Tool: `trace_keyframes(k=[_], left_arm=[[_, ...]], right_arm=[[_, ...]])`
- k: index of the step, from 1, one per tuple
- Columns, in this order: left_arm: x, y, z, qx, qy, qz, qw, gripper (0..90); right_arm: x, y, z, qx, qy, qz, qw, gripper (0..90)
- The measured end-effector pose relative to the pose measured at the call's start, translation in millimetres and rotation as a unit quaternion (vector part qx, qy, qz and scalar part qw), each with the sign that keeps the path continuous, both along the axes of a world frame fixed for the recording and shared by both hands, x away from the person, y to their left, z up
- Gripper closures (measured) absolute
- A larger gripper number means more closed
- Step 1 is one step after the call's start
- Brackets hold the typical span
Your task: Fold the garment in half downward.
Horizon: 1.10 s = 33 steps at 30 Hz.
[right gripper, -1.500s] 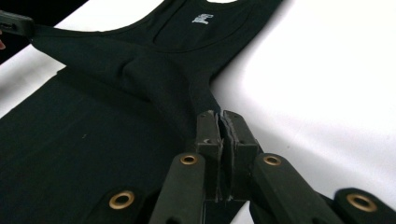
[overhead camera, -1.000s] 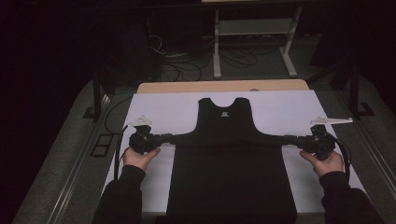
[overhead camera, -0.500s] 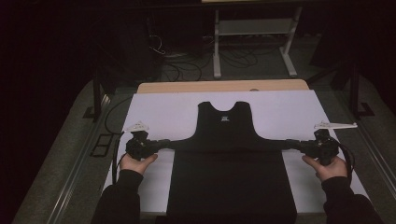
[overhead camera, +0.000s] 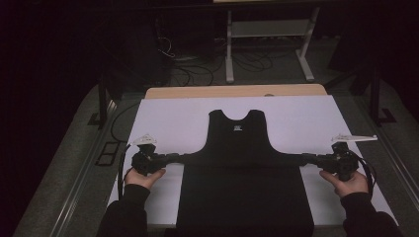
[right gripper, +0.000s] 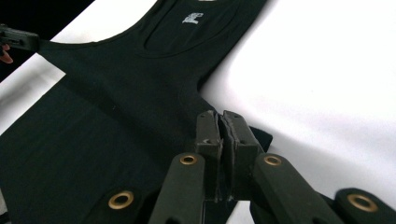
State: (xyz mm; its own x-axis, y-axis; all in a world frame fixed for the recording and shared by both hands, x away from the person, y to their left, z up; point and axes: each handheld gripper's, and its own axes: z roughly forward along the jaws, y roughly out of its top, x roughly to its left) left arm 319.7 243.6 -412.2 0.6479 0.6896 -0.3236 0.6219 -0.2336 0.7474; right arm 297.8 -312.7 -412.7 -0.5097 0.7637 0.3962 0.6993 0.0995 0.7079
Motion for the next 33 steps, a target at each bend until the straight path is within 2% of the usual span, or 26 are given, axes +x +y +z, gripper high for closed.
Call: trace_keyframes(k=[6,16,24,28,33], left_arm=[[-5.4,-0.4,-0.5,0.002,0.004,-0.005,1.0000,86.6],[-10.4,-7.0,-6.4,0.022,0.020,-0.021,0.9993,86.5],[-13.1,-8.8,-9.5,0.028,0.032,-0.028,0.9987,86.5],[-13.0,-10.1,-12.1,0.044,0.043,-0.023,0.9978,86.5],[-14.2,-10.8,-12.8,0.042,0.048,-0.026,0.9976,86.5]], right_arm=[[-2.7,0.4,-2.3,0.000,0.006,0.003,1.0000,84.1],[-6.6,2.2,-7.4,-0.006,0.036,0.020,0.9991,84.0],[-10.4,-0.8,-8.6,0.001,0.044,0.020,0.9988,84.1],[-12.3,-3.1,-10.2,0.006,0.047,0.018,0.9987,84.1],[-14.3,-4.5,-13.2,0.008,0.059,0.016,0.9981,84.1]])
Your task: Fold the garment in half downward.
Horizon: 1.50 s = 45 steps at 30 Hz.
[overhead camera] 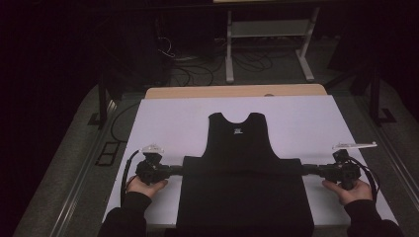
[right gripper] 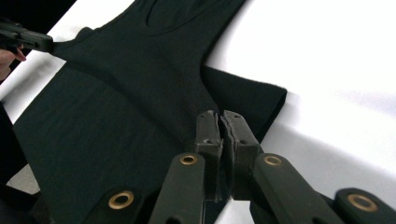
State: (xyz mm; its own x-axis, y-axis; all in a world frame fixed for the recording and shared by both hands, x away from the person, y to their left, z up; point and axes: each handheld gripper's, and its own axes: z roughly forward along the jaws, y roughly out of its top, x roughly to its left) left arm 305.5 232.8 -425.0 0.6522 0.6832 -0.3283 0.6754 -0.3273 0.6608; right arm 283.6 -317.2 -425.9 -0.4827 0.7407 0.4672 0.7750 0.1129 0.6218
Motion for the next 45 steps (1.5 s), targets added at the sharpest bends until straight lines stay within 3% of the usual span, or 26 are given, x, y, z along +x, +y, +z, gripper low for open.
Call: trace_keyframes(k=[13,31,35,45], left_arm=[[0.2,-0.4,-4.4,0.009,0.027,0.006,0.9996,86.4],[0.5,-1.0,-5.6,0.007,0.028,0.001,0.9996,85.8],[0.4,-0.9,-5.2,0.005,0.026,0.003,0.9997,84.9],[1.4,0.9,-4.9,-0.014,0.023,0.004,0.9996,66.0]], right_arm=[[-2.5,3.1,-5.8,-0.010,0.025,0.002,0.9996,84.2],[-3.2,5.6,-11.0,-0.019,0.052,0.013,0.9984,84.3],[-2.9,5.2,-11.1,-0.011,0.054,0.010,0.9984,81.5],[-2.4,5.7,-9.5,-0.024,0.032,-0.003,0.9992,64.4]])
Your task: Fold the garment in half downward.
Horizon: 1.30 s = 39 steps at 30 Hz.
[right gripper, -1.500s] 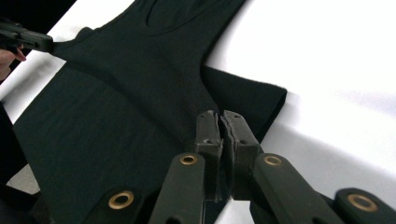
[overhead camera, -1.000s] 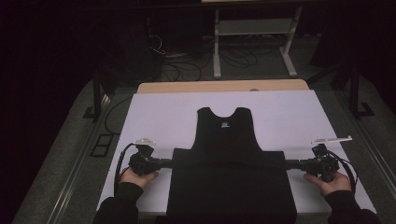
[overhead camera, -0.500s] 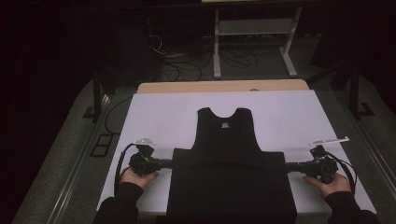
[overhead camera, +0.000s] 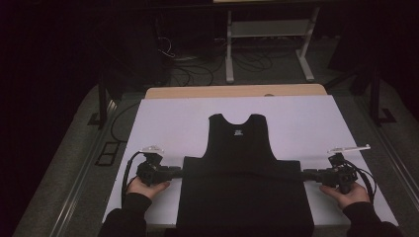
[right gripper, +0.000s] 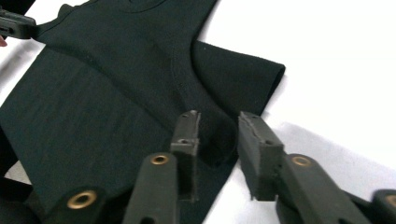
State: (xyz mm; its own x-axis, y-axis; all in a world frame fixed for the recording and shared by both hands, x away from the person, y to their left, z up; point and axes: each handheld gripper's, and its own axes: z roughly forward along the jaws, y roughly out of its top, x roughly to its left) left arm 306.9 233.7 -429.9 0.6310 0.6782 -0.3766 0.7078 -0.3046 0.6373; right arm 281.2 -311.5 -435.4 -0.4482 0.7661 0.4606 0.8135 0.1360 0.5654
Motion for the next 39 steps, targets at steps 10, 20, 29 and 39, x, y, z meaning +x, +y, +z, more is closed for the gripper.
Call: trace_keyframes(k=[10,20,29,39], left_arm=[[1.7,3.2,1.2,-0.013,-0.005,0.006,0.9999,49.4],[5.0,9.0,4.4,-0.039,-0.021,0.003,0.9990,33.2],[10.2,9.1,6.0,-0.040,-0.034,0.008,0.9986,11.9],[19.5,9.9,7.0,-0.034,-0.058,0.015,0.9976,0.0]], right_arm=[[-0.8,4.2,4.2,-0.024,-0.035,-0.005,0.9991,41.0],[1.4,7.4,10.1,-0.031,-0.066,-0.018,0.9972,13.5],[7.8,6.4,13.7,-0.043,-0.090,-0.028,0.9947,0.0],[19.6,8.7,21.3,-0.062,-0.113,-0.025,0.9914,0.0]])
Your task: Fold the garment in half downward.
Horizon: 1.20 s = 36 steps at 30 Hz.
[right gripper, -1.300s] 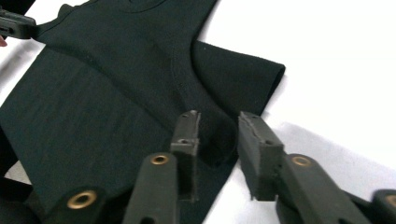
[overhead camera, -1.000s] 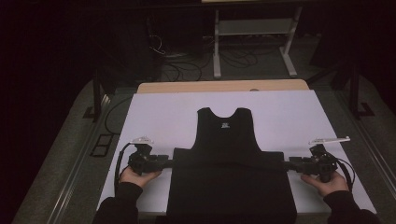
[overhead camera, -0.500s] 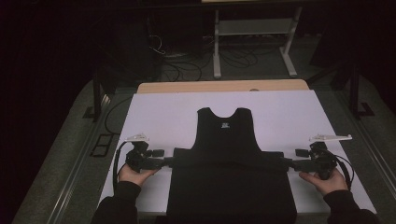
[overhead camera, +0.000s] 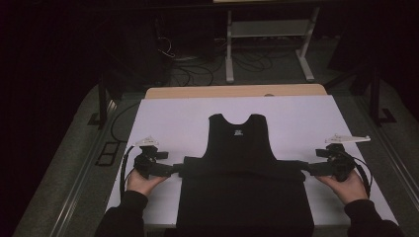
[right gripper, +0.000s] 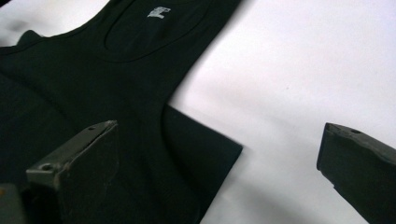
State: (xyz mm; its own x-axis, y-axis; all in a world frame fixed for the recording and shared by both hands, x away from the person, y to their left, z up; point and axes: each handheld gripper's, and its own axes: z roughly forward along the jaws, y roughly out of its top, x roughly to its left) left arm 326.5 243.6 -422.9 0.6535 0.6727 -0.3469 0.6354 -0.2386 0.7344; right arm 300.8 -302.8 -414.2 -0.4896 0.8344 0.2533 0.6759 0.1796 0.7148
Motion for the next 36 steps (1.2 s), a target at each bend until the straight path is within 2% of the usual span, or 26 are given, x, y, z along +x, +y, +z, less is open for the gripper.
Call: trace_keyframes(k=[4,16,28,32,36], left_arm=[[2.5,-1.0,1.7,0.011,-0.014,-0.003,0.9998,0.0],[8.4,-4.4,1.8,0.017,-0.018,-0.013,0.9996,0.0],[13.9,-10.1,12.1,0.023,-0.034,-0.024,0.9989,0.0],[18.4,-10.6,17.8,0.028,-0.042,-0.025,0.9984,0.0],[26.2,-10.1,24.6,0.022,-0.047,-0.026,0.9983,0.0]], right_arm=[[3.6,-2.1,2.0,0.001,-0.003,-0.003,1.0000,0.0],[19.2,5.7,3.3,-0.012,-0.005,0.023,0.9996,0.0],[34.5,14.7,13.2,-0.010,-0.021,0.045,0.9987,0.0],[40.9,18.5,18.0,-0.014,-0.025,0.050,0.9984,0.0],[47.2,20.7,22.6,-0.014,-0.028,0.054,0.9981,0.0]])
